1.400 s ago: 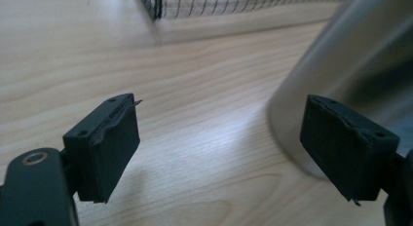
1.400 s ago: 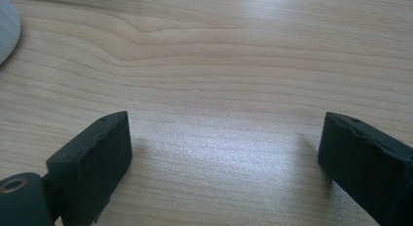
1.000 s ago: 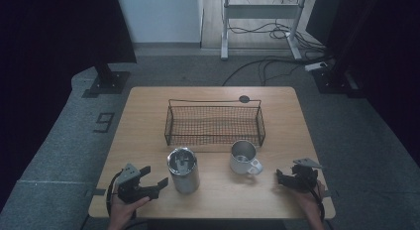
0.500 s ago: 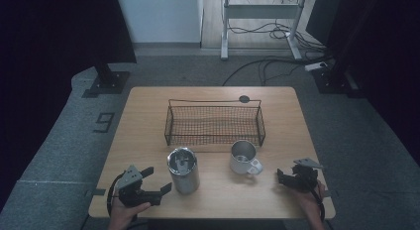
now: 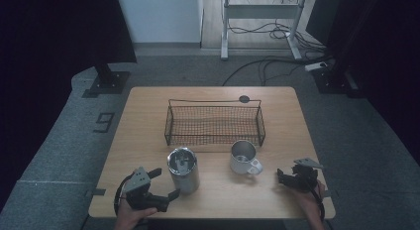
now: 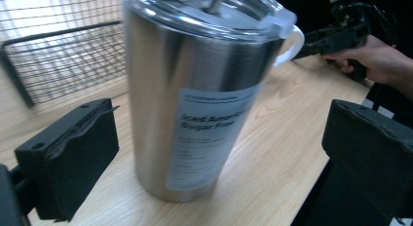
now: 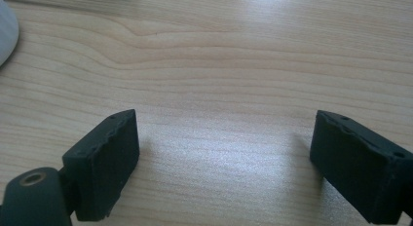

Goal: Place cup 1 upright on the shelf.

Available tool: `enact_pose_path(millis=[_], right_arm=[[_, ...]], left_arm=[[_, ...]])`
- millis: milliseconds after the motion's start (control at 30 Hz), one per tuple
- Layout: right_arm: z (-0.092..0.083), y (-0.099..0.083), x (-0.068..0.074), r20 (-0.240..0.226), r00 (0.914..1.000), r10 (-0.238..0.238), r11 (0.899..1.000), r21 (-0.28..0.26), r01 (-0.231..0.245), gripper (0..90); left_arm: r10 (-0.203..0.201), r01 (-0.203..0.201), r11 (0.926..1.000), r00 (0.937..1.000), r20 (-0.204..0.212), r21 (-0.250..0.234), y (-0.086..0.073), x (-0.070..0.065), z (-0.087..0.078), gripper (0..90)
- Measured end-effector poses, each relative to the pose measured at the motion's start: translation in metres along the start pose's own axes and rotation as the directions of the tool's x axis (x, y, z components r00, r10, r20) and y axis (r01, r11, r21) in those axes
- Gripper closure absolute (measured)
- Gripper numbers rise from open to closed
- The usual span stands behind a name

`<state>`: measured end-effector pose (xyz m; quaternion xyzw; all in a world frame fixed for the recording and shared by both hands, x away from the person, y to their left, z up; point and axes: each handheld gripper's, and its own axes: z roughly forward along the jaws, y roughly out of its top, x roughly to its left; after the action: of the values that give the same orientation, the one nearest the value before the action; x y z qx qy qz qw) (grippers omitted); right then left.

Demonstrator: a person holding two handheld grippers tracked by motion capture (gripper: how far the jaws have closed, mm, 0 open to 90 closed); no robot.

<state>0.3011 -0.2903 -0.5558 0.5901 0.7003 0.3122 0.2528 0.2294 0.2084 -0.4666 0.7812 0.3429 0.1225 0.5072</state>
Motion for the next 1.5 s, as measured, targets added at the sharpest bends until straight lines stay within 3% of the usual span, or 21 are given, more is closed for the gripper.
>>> enact_pose_path(millis=[233,567,967,1233,1500], right_arm=[[0.0,0.0,0.0,0.0,1.0,0.0,1.0,0.0,0.0,10.4],[0.0,0.0,0.0,0.001,1.0,-0.001,1.0,0.0,0.001,10.6],[0.0,0.0,0.0,0.002,1.0,-0.001,1.0,-0.001,0.001,10.6],[0.0,0.0,0.0,0.001,1.0,-0.001,1.0,-0.001,0.001,10.7],[0.0,0.0,0.0,0.001,1.0,-0.001,1.0,-0.001,0.001,10.8]], left_arm=[[0.022,-0.022,0.9997,0.9998,0.001,0.008,0.002,-0.006,0.009,0.0],[-0.005,0.005,1.0,0.9994,-0.033,-0.004,0.004,-0.002,0.02,0.0],[-0.029,0.027,0.9994,0.9953,-0.093,-0.021,0.008,0.004,0.045,0.0],[-0.008,0.008,1.0,0.9937,-0.112,0.0,0.005,0.008,0.062,0.0],[0.024,-0.025,0.9997,0.9936,-0.11,-0.006,0.003,0.009,0.063,2.0]])
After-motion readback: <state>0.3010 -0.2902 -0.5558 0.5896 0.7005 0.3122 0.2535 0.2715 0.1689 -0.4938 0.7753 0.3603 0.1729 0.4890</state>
